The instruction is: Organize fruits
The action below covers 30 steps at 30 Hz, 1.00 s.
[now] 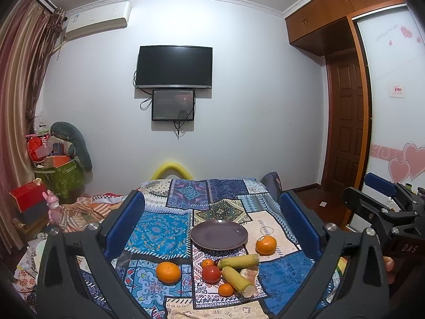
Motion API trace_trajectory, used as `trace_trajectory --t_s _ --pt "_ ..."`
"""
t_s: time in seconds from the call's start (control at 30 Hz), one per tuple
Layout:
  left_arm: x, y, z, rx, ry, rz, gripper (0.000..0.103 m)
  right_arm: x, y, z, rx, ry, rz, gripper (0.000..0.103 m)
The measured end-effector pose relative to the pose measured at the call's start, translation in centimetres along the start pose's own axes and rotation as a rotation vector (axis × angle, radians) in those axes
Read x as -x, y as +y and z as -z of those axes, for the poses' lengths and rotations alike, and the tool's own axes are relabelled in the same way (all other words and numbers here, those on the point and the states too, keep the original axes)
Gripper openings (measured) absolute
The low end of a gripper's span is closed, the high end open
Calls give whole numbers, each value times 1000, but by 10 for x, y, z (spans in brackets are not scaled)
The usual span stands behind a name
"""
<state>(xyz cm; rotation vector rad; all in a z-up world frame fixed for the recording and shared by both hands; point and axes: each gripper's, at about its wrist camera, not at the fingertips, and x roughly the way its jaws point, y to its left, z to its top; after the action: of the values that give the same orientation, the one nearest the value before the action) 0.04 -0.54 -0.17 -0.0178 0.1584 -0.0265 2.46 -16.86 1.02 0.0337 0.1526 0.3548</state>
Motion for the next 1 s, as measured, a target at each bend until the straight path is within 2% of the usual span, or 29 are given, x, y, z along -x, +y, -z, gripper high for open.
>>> trace_trajectory --t_s 0.4,0.63,0.83,1.0 --pt "-5 2 1 2 6 -2 103 -3 -3 0 1 7 3 103" --pt "-22 8 8 -6 35 0 103 -17 -6 5 0 37 22 103" --pt "-51 25 23 3 125 25 103 -40 -13 18 19 91 48 103" --pt "-80 43 41 22 190 -4 103 -66 -26 35 4 177 38 103"
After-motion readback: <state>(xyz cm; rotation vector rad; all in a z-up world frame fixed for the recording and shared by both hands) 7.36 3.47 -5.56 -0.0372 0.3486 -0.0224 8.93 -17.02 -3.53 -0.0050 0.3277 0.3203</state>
